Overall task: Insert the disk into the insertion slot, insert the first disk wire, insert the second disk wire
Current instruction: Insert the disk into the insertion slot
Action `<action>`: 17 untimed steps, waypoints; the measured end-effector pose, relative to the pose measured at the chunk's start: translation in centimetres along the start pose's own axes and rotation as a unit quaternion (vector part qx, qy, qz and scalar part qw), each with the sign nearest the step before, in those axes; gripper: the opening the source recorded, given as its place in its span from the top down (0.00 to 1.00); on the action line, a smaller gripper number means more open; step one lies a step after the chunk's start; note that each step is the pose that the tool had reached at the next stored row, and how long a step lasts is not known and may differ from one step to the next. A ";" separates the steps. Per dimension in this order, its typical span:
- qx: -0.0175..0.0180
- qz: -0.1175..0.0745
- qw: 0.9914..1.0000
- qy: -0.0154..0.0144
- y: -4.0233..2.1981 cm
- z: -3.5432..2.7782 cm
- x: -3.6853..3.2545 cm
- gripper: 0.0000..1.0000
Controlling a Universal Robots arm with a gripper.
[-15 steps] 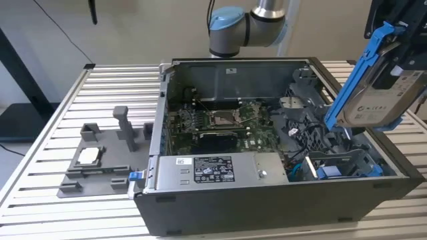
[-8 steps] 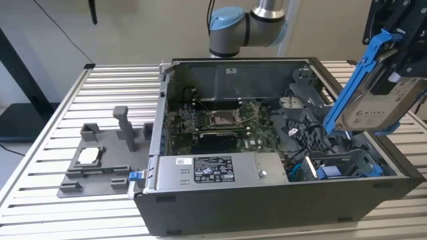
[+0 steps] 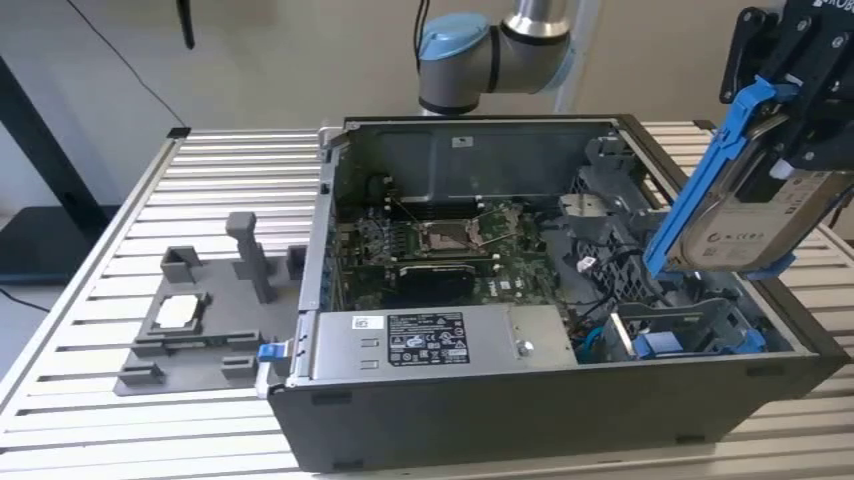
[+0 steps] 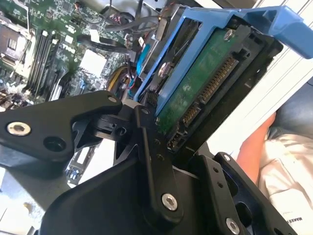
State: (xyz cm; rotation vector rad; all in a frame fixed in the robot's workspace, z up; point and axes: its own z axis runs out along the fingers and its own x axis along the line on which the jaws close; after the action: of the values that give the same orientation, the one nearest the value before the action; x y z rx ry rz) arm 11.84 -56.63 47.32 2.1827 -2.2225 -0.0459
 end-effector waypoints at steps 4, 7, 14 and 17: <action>0.000 0.000 1.000 0.000 -0.02 0.49 0.11 0.67; 0.000 0.000 1.000 0.000 -0.03 0.80 0.24 0.67; 0.000 -0.001 1.000 0.000 -0.04 1.49 0.38 0.67; 0.000 -0.004 1.000 0.000 -0.04 1.77 0.39 0.67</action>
State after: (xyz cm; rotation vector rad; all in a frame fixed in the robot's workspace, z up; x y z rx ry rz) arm 11.80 -57.02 45.55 2.1918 -2.2133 -0.0457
